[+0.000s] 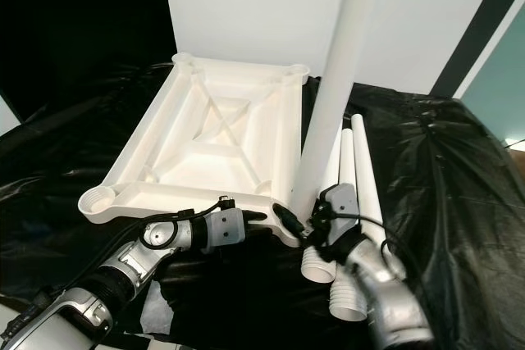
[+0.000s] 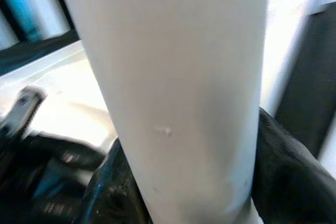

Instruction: Building children table

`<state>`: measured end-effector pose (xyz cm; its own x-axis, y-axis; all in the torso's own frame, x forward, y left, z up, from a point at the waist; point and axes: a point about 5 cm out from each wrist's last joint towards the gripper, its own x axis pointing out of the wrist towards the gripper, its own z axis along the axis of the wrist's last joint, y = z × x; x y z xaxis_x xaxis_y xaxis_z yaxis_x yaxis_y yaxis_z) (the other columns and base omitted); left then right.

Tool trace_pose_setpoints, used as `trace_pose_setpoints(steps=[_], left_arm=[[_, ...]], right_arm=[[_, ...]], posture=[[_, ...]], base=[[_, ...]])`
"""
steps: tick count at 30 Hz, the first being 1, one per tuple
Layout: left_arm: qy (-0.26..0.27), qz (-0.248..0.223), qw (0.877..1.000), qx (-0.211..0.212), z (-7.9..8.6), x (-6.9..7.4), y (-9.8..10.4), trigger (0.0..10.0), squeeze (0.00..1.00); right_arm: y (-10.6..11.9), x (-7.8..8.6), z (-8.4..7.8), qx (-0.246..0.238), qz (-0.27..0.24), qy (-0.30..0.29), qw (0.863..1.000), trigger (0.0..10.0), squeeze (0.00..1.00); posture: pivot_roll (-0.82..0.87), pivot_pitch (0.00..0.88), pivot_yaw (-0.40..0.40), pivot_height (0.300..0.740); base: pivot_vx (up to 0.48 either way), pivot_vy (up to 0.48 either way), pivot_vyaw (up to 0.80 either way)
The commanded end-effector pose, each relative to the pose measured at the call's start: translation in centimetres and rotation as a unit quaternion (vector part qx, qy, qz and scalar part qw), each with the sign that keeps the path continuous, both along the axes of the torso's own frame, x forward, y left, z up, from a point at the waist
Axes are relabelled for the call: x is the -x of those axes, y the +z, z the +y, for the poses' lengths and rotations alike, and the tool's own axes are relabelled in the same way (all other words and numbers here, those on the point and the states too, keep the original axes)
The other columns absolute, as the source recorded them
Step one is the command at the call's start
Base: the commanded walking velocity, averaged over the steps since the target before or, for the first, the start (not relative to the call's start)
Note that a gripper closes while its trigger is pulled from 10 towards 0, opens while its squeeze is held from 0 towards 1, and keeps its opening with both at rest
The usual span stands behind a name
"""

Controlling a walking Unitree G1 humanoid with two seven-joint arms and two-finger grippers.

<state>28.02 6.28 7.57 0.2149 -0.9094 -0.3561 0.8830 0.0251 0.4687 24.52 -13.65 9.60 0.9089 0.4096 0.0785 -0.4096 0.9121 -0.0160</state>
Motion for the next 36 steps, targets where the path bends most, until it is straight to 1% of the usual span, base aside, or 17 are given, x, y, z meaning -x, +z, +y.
trace_pose_setpoints(steps=[1, 5, 10, 11, 12, 13, 14, 18, 19, 20, 22, 26, 27, 28, 30, 31, 36], left_arm=[[-0.058, 0.069, 0.992, -0.087, 1.0, 2.3, -3.4, 10.0, 0.0], [-0.059, 0.068, 0.992, -0.09, 1.0, 2.3, -3.4, 10.0, 0.0], [-0.058, 0.068, 0.992, -0.089, 1.0, 2.2, -3.4, 10.0, 0.0], [-0.058, 0.068, 0.992, -0.088, 0.9, 2.3, -3.4, 10.0, 0.0], [-0.058, 0.068, 0.992, -0.088, 0.9, 2.3, -3.4, 10.0, 0.0], [-0.058, 0.069, 0.992, -0.086, 0.8, 2.4, -3.5, 10.0, 0.0], [-0.058, 0.071, 0.992, -0.085, 0.8, 2.5, -3.5, 10.0, 0.0], [-0.058, 0.072, 0.992, -0.085, 0.9, 2.6, -3.6, 10.0, 0.0], [-0.058, 0.072, 0.992, -0.086, 0.9, 2.6, -3.6, 10.0, 0.0], [-0.058, 0.072, 0.992, -0.086, 0.9, 2.6, -3.6, 10.0, 0.0], [-0.059, 0.071, 0.992, -0.087, 1.0, 2.5, -3.5, 10.0, 0.0], [-0.06, 0.071, 0.992, -0.087, 0.9, 2.4, -3.5, 10.0, 0.0], [-0.061, 0.07, 0.992, -0.087, 0.8, 2.4, -3.4, 10.0, 0.0], [-0.061, 0.069, 0.992, -0.085, 0.7, 2.3, -3.3, 10.0, 0.0], [-0.061, 0.069, 0.992, -0.085, 0.6, 2.3, -3.3, 10.0, 0.0], [-0.06, 0.068, 0.992, -0.085, 0.7, 2.3, -3.3, 10.0, 0.0], [-0.057, 0.067, 0.992, -0.085, 0.8, 2.2, -3.3, 10.0, 0.0]], right_arm=[[-0.5, 0.2, -1.6, 0.006, 0.0, -0.083, 0.997, 0.0, 0.0], [-0.4, 0.0, -2.0, 0.015, -0.011, -0.136, 0.991, 0.0, 0.0], [-0.4, -0.1, -2.0, 0.02, -0.01, -0.147, 0.989, 0.0, 0.0], [-0.5, -0.1, -1.9, 0.023, -0.005, -0.139, 0.99, 3.8, 0.0], [-0.5, -0.1, -1.9, 0.023, -0.005, -0.139, 0.99, 3.8, 0.0], [-0.7, -0.2, -1.7, 0.024, -0.001, -0.127, 0.992, 10.0, 0.0], [-0.6, -0.3, -1.7, 0.028, 0.002, -0.105, 0.994, 10.0, 1.0], [-0.6, -0.6, -1.8, 0.037, 0.005, -0.076, 0.996, 10.0, 1.0], [-0.4, -0.8, -2.2, 0.052, 0.006, -0.045, 0.998, 10.0, 0.0], [-0.4, -0.8, -2.2, 0.052, 0.006, -0.045, 0.998, 10.0, 0.0], [0.3, -1.3, -3.5, 0.079, 0.006, 0.016, 0.997, 10.0, 0.0], [0.8, -1.5, -4.1, 0.095, 0.008, 0.057, 0.994, 10.0, 0.0], [1.0, -1.4, -4.3, 0.102, 0.015, 0.09, 0.991, 10.0, 0.0], [1.4, -1.3, -4.8, 0.112, 0.031, 0.142, 0.983, 4.1, 0.0], [1.4, -1.2, -4.9, 0.114, 0.034, 0.153, 0.981, 4.1, 0.0], [1.5, -1.1, -5.1, 0.115, 0.043, 0.169, 0.978, 0.0, 0.0], [1.4, -0.7, -5.7, 0.116, 0.079, 0.212, 0.967, 0.0, 0.0]], posture=[[0.08, 0.0, -0.066, 0.74], [0.09, 0.0, -0.071, 0.74], [0.09, 0.0, -0.073, 0.74], [0.09, 0.0, -0.074, 0.74], [0.09, 0.0, -0.074, 0.74], [0.09, 0.0, -0.071, 0.74], [0.09, 0.0, -0.07, 0.74], [0.09, 0.0, -0.067, 0.74], [0.08, 0.0, -0.065, 0.74], [0.08, 0.0, -0.065, 0.74], [0.07, 0.0, -0.062, 0.74], [0.07, 0.0, -0.063, 0.74], [0.07, 0.0, -0.063, 0.74], [0.07, 0.0, -0.064, 0.74], [0.07, 0.0, -0.064, 0.74], [0.07, 0.0, -0.065, 0.74], [0.08, 0.0, -0.067, 0.74]], base=[[0.0, 0.0, 0.0], [0.0, 0.0, 0.0], [0.0, 0.0, 0.0], [0.0, 0.0, 0.0], [0.0, 0.0, 0.0], [0.0, 0.0, 0.0], [0.0, 0.0, 0.0], [0.0, 0.0, 0.0], [0.0, 0.0, 0.0], [0.0, 0.0, 0.0], [0.0, 0.0, 0.0], [0.0, 0.0, 0.0], [0.0, 0.0, 0.0], [0.0, 0.0, 0.0], [0.0, 0.0, 0.0], [0.0, 0.0, 0.0], [0.0, 0.0, 0.0]])
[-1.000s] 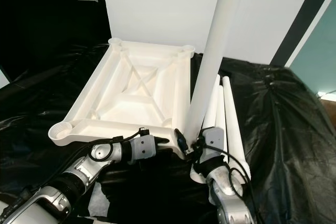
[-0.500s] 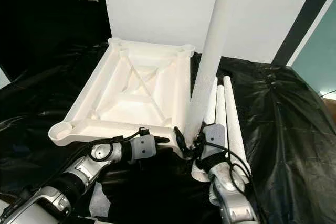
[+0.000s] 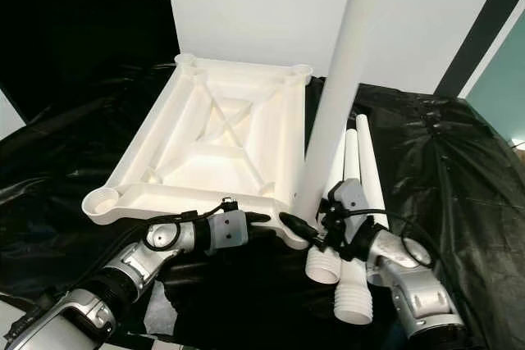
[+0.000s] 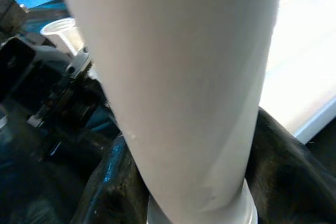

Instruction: Building children table

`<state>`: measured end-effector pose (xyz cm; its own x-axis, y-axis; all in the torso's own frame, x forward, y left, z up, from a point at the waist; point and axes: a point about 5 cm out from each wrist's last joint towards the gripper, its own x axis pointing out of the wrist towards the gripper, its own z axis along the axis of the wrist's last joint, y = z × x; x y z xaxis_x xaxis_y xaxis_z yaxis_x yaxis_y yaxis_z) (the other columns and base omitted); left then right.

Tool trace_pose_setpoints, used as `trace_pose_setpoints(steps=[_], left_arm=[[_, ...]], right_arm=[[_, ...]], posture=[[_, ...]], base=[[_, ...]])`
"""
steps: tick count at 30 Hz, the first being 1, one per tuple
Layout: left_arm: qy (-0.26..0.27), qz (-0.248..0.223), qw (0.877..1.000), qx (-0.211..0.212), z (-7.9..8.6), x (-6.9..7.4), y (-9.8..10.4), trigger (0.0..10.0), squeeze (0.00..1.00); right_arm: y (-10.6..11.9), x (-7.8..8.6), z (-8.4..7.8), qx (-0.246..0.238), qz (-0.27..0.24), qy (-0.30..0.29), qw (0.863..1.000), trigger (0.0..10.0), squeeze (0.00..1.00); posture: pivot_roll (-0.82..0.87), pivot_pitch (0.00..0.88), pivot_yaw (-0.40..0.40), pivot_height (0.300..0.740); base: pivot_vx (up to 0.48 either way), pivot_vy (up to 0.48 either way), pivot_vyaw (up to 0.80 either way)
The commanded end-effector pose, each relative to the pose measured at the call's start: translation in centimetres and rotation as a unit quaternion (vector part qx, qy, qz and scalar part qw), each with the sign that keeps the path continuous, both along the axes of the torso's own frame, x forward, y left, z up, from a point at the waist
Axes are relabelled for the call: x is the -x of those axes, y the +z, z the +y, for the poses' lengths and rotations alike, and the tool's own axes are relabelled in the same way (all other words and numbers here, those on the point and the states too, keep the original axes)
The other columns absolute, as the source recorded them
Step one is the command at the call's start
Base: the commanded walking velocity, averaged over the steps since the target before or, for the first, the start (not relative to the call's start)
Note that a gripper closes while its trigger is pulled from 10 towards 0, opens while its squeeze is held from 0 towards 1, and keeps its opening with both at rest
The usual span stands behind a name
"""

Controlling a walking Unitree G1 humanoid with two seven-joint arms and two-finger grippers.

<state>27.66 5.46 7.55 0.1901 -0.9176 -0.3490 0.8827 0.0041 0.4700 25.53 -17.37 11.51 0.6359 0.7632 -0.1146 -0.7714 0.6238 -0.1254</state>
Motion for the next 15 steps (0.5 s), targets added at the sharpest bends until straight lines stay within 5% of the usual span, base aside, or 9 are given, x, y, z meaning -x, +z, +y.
trace_pose_setpoints(steps=[1, 8, 13, 14, 15], left_arm=[[-0.043, 0.067, 0.993, -0.089, 1.6, 1.8, -3.2, 10.0, 0.0], [-0.042, 0.066, 0.993, -0.089, 1.7, 1.8, -3.2, 10.0, 0.0], [-0.041, 0.065, 0.993, -0.088, 1.8, 1.7, -3.0, 10.0, 0.0], [-0.041, 0.065, 0.993, -0.088, 1.8, 1.7, -3.0, 10.0, 0.0], [-0.041, 0.065, 0.993, -0.088, 1.8, 1.7, -3.0, 10.0, 0.0]], right_arm=[[-0.5, 0.3, -2.1, 0.022, 0.035, -0.01, 0.999, 0.0, 0.0], [-1.0, 0.6, -2.0, 0.013, 0.057, -0.006, 0.998, 0.0, 0.0], [-3.2, 1.7, 0.8, -0.026, 0.046, -0.062, 0.997, 0.0, 0.0], [-2.8, 1.5, 1.9, -0.056, 0.0, -0.122, 0.991, 0.0, 0.0], [-2.8, 1.5, 1.9, -0.056, 0.0, -0.122, 0.991, 0.0, 0.0]], posture=[[0.08, 0.0, -0.067, 0.74], [0.08, 0.0, -0.067, 0.74], [0.08, 0.0, -0.068, 0.74], [0.08, 0.0, -0.067, 0.74], [0.08, 0.0, -0.067, 0.74]], base=[[0.0, 0.0, 0.0], [0.0, 0.0, 0.0], [0.0, 0.0, 0.0], [0.0, 0.0, 0.0], [0.0, 0.0, 0.0]])
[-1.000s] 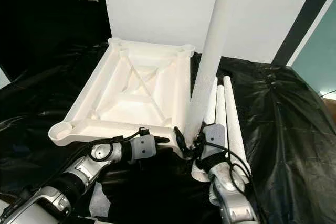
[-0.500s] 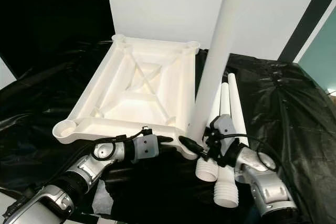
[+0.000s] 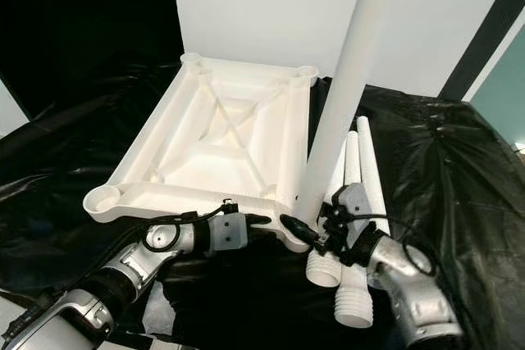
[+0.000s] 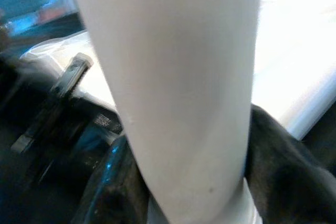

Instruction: Building children table

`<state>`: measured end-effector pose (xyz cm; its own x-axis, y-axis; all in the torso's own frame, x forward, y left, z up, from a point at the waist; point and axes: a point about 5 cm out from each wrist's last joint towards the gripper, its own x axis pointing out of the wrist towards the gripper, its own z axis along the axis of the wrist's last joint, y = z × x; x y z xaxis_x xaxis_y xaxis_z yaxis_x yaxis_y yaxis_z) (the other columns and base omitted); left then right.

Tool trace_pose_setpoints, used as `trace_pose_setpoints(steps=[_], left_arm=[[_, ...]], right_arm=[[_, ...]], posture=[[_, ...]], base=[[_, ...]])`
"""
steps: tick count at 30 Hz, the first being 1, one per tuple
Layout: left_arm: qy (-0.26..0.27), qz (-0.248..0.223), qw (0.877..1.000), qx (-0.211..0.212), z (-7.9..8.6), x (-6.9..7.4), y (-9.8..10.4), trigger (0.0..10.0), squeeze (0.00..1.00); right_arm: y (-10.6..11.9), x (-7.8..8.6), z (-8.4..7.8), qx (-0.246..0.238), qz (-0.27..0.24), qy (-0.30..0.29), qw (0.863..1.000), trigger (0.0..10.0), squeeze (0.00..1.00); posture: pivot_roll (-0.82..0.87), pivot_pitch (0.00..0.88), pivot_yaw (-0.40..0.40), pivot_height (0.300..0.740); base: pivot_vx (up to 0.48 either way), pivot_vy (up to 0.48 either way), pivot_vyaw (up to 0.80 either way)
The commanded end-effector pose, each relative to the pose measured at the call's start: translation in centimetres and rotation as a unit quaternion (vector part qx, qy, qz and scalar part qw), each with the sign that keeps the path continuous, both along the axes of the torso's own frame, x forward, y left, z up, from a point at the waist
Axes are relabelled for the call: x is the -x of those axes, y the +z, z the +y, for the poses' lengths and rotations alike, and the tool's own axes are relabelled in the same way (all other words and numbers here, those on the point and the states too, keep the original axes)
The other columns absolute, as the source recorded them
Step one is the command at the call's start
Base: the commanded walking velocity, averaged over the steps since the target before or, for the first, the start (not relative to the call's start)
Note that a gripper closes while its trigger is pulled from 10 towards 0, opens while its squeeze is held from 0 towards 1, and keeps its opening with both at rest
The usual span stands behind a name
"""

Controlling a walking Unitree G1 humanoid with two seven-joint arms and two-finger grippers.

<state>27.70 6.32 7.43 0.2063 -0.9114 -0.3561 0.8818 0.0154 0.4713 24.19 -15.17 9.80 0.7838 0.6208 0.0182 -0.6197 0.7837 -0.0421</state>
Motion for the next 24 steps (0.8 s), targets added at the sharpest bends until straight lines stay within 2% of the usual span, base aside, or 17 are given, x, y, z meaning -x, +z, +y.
trace_pose_setpoints(steps=[1, 2, 3, 4, 5, 6, 8, 12, 13, 14, 15, 16, 17, 18, 19, 20, 24], left_arm=[[-0.049, 0.066, 0.993, -0.083, 0.9, 1.8, -2.9, 10.0, 0.0], [-0.049, 0.066, 0.993, -0.083, 0.9, 1.8, -2.9, 10.0, 0.0], [-0.049, 0.066, 0.993, -0.082, 0.9, 1.8, -2.9, 10.0, 0.0], [-0.049, 0.066, 0.993, -0.082, 0.9, 1.8, -2.9, 10.0, 0.0], [-0.047, 0.066, 0.993, -0.082, 1.0, 1.7, -2.9, 10.0, 0.0], [-0.047, 0.066, 0.993, -0.082, 1.0, 1.7, -2.9, 10.0, 0.0], [-0.042, 0.065, 0.994, -0.08, 1.0, 1.5, -2.7, 10.0, 0.0], [-0.04, 0.063, 0.994, -0.08, 1.0, 1.3, -2.6, 10.0, 0.0], [-0.039, 0.063, 0.994, -0.08, 1.0, 1.3, -2.6, 10.0, 0.0], [-0.038, 0.063, 0.994, -0.08, 1.0, 1.3, -2.6, 10.0, 0.0], [-0.038, 0.063, 0.994, -0.08, 1.0, 1.3, -2.6, 10.0, 0.0], [-0.039, 0.063, 0.994, -0.08, 1.1, 1.3, -2.6, 10.0, 0.0], [-0.039, 0.063, 0.994, -0.08, 1.1, 1.3, -2.6, 10.0, 0.0], [-0.039, 0.064, 0.994, -0.081, 1.1, 1.4, -2.6, 10.0, 0.0], [-0.039, 0.064, 0.994, -0.081, 1.1, 1.4, -2.6, 10.0, 0.0], [-0.04, 0.065, 0.994, -0.082, 1.1, 1.4, -2.7, 10.0, 0.0], [-0.041, 0.065, 0.994, -0.083, 1.0, 1.3, -2.7, 10.0, 0.0]], right_arm=[[-0.4, -0.1, 0.5, -0.015, -0.007, -0.071, 0.997, 0.0, 0.0], [-0.4, -0.1, 0.5, -0.015, -0.007, -0.071, 0.997, 0.0, 0.0], [0.3, -0.3, 0.9, -0.038, -0.026, -0.111, 0.993, 0.0, 0.0], [0.3, -0.3, 0.9, -0.038, -0.026, -0.111, 0.993, 0.0, 0.0], [0.7, -0.7, 0.9, -0.048, -0.04, -0.147, 0.987, 0.0, 0.0], [0.7, -0.7, 0.9, -0.048, -0.04, -0.147, 0.987, 0.0, 0.0], [0.8, -1.1, 0.5, -0.037, -0.053, -0.195, 0.979, 0.0, 0.0], [0.5, -1.2, 0.6, -0.019, -0.057, -0.221, 0.973, 0.0, 0.0], [0.3, -1.2, 0.7, -0.013, -0.055, -0.225, 0.973, 1.7, 0.0], [0.1, -1.3, 0.9, -0.007, -0.051, -0.225, 0.973, 4.9, 0.0], [0.1, -1.3, 0.9, -0.007, -0.051, -0.225, 0.973, 4.9, 0.0], [0.0, -1.4, 1.1, -0.003, -0.046, -0.206, 0.977, 10.0, 0.0], [0.0, -1.4, 1.1, -0.003, -0.046, -0.206, 0.977, 10.0, 0.0], [-0.1, -1.5, 1.2, 0.006, -0.038, -0.18, 0.983, 10.0, 1.0], [-0.1, -1.5, 1.2, 0.006, -0.038, -0.18, 0.983, 10.0, 1.0], [-0.4, -1.6, 0.8, 0.021, -0.021, -0.141, 0.99, 10.0, 1.0], [-0.6, -1.7, -0.1, 0.038, 0.004, -0.093, 0.995, 10.0, 1.0]], posture=[[0.09, 0.0, -0.065, 0.74], [0.09, 0.0, -0.065, 0.74], [0.09, 0.0, -0.066, 0.74], [0.09, 0.0, -0.066, 0.74], [0.09, 0.0, -0.063, 0.74], [0.09, 0.0, -0.063, 0.74], [0.09, 0.0, -0.065, 0.74], [0.09, 0.0, -0.066, 0.74], [0.09, 0.0, -0.067, 0.74], [0.09, 0.0, -0.066, 0.74], [0.09, 0.0, -0.066, 0.74], [0.09, 0.0, -0.063, 0.74], [0.09, 0.0, -0.063, 0.74], [0.08, 0.0, -0.06, 0.74], [0.08, 0.0, -0.06, 0.74], [0.08, 0.0, -0.059, 0.74], [0.08, 0.0, -0.057, 0.74]], base=[[0.0, 0.0, 0.0], [0.0, 0.0, 0.0], [0.0, 0.0, 0.0], [0.0, 0.0, 0.0], [0.0, 0.0, 0.0], [0.0, 0.0, 0.0], [0.0, 0.0, 0.0], [0.0, 0.0, 0.0], [0.0, 0.0, 0.0], [0.0, 0.0, 0.0], [0.0, 0.0, 0.0], [0.0, 0.0, 0.0], [0.0, 0.0, 0.0], [0.0, 0.0, 0.0], [0.0, 0.0, 0.0], [0.0, 0.0, 0.0], [0.0, 0.0, 0.0]])
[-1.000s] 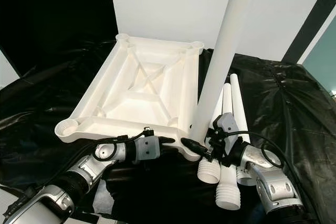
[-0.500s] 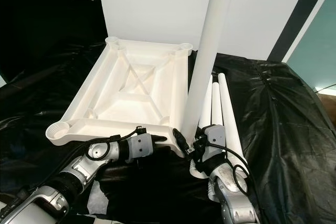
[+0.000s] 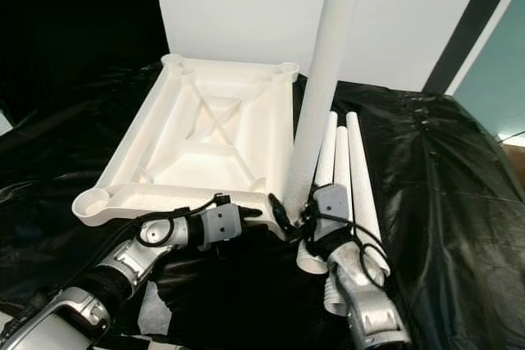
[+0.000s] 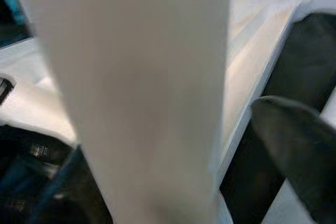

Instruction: Building children table

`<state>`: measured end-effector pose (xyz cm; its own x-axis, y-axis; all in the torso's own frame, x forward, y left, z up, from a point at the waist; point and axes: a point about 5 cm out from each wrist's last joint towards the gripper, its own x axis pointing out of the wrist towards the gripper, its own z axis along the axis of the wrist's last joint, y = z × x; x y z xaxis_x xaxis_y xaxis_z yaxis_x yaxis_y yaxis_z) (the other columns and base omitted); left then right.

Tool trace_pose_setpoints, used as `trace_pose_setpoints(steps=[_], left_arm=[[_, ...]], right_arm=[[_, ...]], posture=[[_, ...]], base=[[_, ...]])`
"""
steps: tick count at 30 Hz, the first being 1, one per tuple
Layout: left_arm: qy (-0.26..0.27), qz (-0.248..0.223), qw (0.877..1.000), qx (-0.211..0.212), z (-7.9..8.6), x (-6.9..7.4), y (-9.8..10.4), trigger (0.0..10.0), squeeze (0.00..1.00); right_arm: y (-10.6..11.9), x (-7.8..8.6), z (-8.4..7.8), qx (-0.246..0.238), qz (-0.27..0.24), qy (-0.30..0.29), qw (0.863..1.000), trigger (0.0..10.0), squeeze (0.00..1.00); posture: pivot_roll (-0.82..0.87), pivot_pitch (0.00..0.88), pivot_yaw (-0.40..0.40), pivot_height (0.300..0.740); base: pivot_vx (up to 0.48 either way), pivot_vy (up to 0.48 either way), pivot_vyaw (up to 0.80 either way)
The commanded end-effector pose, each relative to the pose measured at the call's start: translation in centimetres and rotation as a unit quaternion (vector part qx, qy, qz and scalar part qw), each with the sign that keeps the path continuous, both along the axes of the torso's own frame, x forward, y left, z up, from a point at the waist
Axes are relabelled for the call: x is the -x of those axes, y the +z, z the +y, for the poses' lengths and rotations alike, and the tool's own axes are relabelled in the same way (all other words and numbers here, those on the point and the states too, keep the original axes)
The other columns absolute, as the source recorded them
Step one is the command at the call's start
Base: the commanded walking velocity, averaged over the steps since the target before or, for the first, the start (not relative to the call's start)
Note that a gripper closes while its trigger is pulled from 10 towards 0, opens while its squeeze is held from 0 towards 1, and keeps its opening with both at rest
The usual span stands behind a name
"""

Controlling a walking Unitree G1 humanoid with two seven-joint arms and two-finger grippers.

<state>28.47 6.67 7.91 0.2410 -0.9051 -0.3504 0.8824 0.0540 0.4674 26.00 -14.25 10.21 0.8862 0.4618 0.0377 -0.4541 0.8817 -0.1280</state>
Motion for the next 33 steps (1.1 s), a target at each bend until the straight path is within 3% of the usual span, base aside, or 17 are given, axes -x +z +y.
trace_pose_setpoints(steps=[1, 2, 6, 7, 8, 9, 13, 22, 26, 27, 28, 29, 30, 31, 33], left_arm=[[-0.061, 0.065, 0.992, -0.085, 0.7, 2.1, -3.2, 10.0, 0.0], [-0.061, 0.064, 0.992, -0.085, 0.6, 2.1, -3.1, 10.0, 0.0], [-0.063, 0.064, 0.992, -0.085, 0.5, 2.0, -3.1, 10.0, 0.0], [-0.063, 0.064, 0.992, -0.085, 0.5, 2.0, -3.1, 10.0, 0.0], [-0.063, 0.064, 0.992, -0.085, 0.5, 2.0, -3.1, 10.0, 0.0], [-0.064, 0.064, 0.992, -0.084, 0.4, 2.0, -3.1, 10.0, 0.0], [-0.063, 0.064, 0.992, -0.084, 0.5, 2.0, -3.1, 10.0, 0.0], [-0.065, 0.065, 0.992, -0.083, 0.4, 2.1, -3.1, 10.0, 0.0], [-0.065, 0.064, 0.992, -0.084, 0.5, 2.0, -3.1, 10.0, 0.0], [-0.064, 0.064, 0.992, -0.084, 0.5, 2.0, -3.1, 10.0, 0.0], [-0.064, 0.064, 0.992, -0.084, 0.5, 2.0, -3.1, 10.0, 0.0], [-0.063, 0.064, 0.992, -0.084, 0.6, 2.0, -3.1, 10.0, 0.0], [-0.063, 0.064, 0.992, -0.084, 0.6, 2.0, -3.1, 10.0, 0.0], [-0.063, 0.063, 0.992, -0.084, 0.6, 2.0, -3.1, 10.0, 0.0], [-0.063, 0.063, 0.992, -0.084, 0.6, 2.1, -3.1, 10.0, 0.0]], right_arm=[[-1.0, 0.1, -1.0, 0.004, 0.036, 0.001, 0.999, 10.0, 1.0], [-0.9, 0.1, -1.6, 0.013, 0.043, 0.026, 0.999, 10.0, 0.0], [-0.2, 0.2, -2.9, 0.035, 0.05, 0.078, 0.995, 10.0, 0.0], [0.2, 0.2, -3.4, 0.047, 0.052, 0.103, 0.992, 1.5, 0.0], [0.2, 0.2, -3.4, 0.047, 0.052, 0.103, 0.992, 1.5, 0.0], [0.5, 0.3, -3.9, 0.056, 0.053, 0.123, 0.989, 0.0, 0.0], [0.9, 0.8, -4.8, 0.07, 0.077, 0.175, 0.979, 0.0, 0.0], [0.6, 0.6, -5.7, 0.076, 0.094, 0.171, 0.978, 0.0, 0.0], [-0.7, 0.7, -4.0, 0.042, 0.072, 0.103, 0.991, 0.0, 0.0], [-1.0, 0.8, -3.3, 0.032, 0.051, 0.057, 0.997, 0.0, 0.0], [-1.0, 0.8, -3.3, 0.032, 0.051, 0.057, 0.997, 0.0, 0.0], [-0.8, 0.9, -2.9, -0.002, 0.019, -0.013, 1.0, 0.0, 0.0], [-0.8, 0.9, -2.9, -0.002, 0.019, -0.013, 1.0, 0.0, 0.0], [-0.6, 1.5, -2.2, -0.007, -0.013, -0.059, 0.998, 0.0, 0.0], [-0.6, 2.0, -1.6, -0.014, -0.026, -0.088, 0.996, 0.0, 0.0]], posture=[[0.08, 0.0, -0.057, 0.74], [0.07, 0.0, -0.057, 0.74], [0.07, 0.0, -0.056, 0.74], [0.07, 0.0, -0.055, 0.74], [0.07, 0.0, -0.055, 0.74], [0.07, 0.0, -0.055, 0.74], [0.07, 0.0, -0.054, 0.74], [0.06, 0.0, -0.052, 0.74], [0.07, 0.0, -0.054, 0.74], [0.07, 0.0, -0.054, 0.74], [0.07, 0.0, -0.054, 0.74], [0.08, 0.0, -0.054, 0.74], [0.08, 0.0, -0.054, 0.74], [0.09, 0.0, -0.054, 0.74], [0.09, 0.0, -0.056, 0.74]], base=[[0.0, 0.0, 0.0], [0.0, 0.0, 0.0], [0.0, 0.0, 0.0], [0.0, 0.0, 0.0], [0.0, 0.0, 0.0], [0.0, 0.0, 0.0], [0.0, 0.0, 0.0], [0.0, 0.0, 0.0], [0.0, 0.0, 0.0], [0.0, 0.0, 0.0], [0.0, 0.0, 0.0], [0.0, 0.0, 0.0], [0.0, 0.0, 0.0], [0.0, 0.0, 0.0], [0.0, 0.0, 0.0]])
